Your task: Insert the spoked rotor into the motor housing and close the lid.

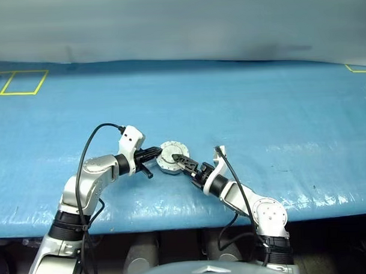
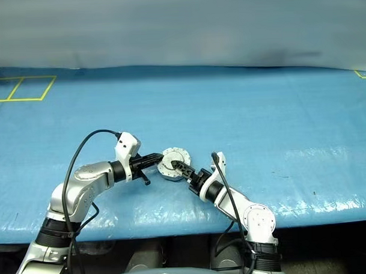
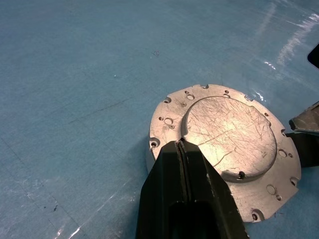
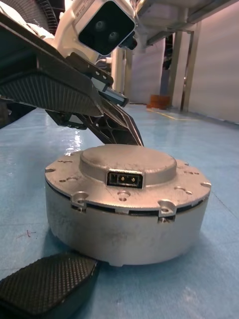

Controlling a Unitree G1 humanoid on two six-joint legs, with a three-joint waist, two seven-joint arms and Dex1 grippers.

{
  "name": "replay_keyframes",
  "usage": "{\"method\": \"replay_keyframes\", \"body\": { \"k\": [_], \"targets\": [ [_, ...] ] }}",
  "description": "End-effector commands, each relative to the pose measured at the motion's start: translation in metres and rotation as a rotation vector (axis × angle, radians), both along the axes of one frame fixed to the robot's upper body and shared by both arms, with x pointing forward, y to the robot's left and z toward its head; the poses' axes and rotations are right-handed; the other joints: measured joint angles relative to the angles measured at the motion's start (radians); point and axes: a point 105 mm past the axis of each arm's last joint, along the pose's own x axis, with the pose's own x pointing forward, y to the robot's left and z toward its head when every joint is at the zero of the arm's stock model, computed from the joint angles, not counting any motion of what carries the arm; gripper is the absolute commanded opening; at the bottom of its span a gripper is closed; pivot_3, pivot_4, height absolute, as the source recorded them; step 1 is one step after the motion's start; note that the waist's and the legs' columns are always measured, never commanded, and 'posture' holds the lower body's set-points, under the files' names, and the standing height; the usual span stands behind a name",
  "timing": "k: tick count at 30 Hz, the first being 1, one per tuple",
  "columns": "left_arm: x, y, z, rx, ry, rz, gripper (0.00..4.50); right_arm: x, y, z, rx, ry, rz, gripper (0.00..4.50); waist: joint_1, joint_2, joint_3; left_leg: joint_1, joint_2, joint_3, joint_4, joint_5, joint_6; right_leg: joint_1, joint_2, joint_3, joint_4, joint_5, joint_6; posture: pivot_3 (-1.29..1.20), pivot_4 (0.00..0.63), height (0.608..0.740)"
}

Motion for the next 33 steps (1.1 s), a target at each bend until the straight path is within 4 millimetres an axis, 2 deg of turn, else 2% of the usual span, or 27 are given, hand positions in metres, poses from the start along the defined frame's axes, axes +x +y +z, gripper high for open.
{"method": "replay_keyframes", "body": {
  "k": [1, 4, 8, 18, 23, 27, 33],
  "targets": [
    [-0.007, -0.007, -0.012, -0.003, 0.045, -0.029, 0.00, -0.001, 0.026, 0.026, 0.201, -0.021, -0.004, 3.28, 0.000, 0.000, 0.000, 0.000, 0.000, 0.000, 0.000, 0.000, 0.000, 0.000, 0.000, 0.000, 0.000, 0.000, 0.000, 0.00, 0.150, 0.740],
    [-0.007, -0.008, -0.012, -0.003, 0.046, -0.030, 0.00, -0.003, 0.024, 0.025, 0.208, -0.014, -0.008, 2.24, -0.002, 0.000, 0.000, 0.000, 0.000, 0.000, 0.000, 0.000, 0.000, 0.000, 0.000, 0.000, 0.000, 0.000, 0.000, 0.00, 0.150, 0.740],
    [-0.006, -0.007, -0.013, -0.007, 0.047, -0.026, 0.00, -0.007, 0.022, 0.023, 0.201, -0.007, 0.003, 1.19, -0.002, 0.000, 0.000, 0.000, 0.000, 0.000, -0.001, 0.000, 0.000, 0.000, 0.000, 0.000, 0.000, 0.000, 0.000, 0.00, 0.150, 0.740],
    [-0.003, -0.005, -0.010, -0.013, 0.032, -0.008, 0.00, -0.011, 0.023, 0.018, 0.178, 0.014, 0.028, 1.15, -0.005, 0.001, 0.000, 0.000, 0.000, 0.000, -0.001, 0.000, 0.000, 0.000, 0.000, 0.000, -0.001, 0.000, 0.000, 0.00, 0.150, 0.740],
    [0.009, 0.004, 0.007, -0.079, -0.017, 0.097, 0.00, -0.013, 0.023, 0.016, 0.176, 0.026, 0.027, 1.15, -0.009, 0.001, 0.000, 0.000, 0.001, 0.000, -0.001, 0.000, 0.000, 0.000, 0.000, 0.000, -0.001, 0.000, 0.000, 0.00, 0.150, 0.740],
    [0.005, 0.011, 0.026, -0.208, -0.070, 0.220, 0.00, -0.007, 0.014, 0.021, 0.210, 0.013, -0.045, 1.15, -0.015, 0.001, 0.000, -0.001, 0.001, 0.000, -0.002, 0.000, 0.000, -0.002, 0.000, 0.000, -0.002, 0.000, 0.000, 0.00, 0.150, 0.740],
    [-0.018, 0.016, 0.036, -0.558, 0.033, 0.355, 0.00, 0.003, -0.001, 0.033, 0.276, -0.018, -0.129, 1.15, -0.011, 0.001, 0.001, -0.002, 0.001, 0.000, -0.005, 0.000, 0.000, -0.002, 0.001, 0.000, -0.006, 0.000, 0.000, 0.00, 0.150, 0.740]
  ]
}}
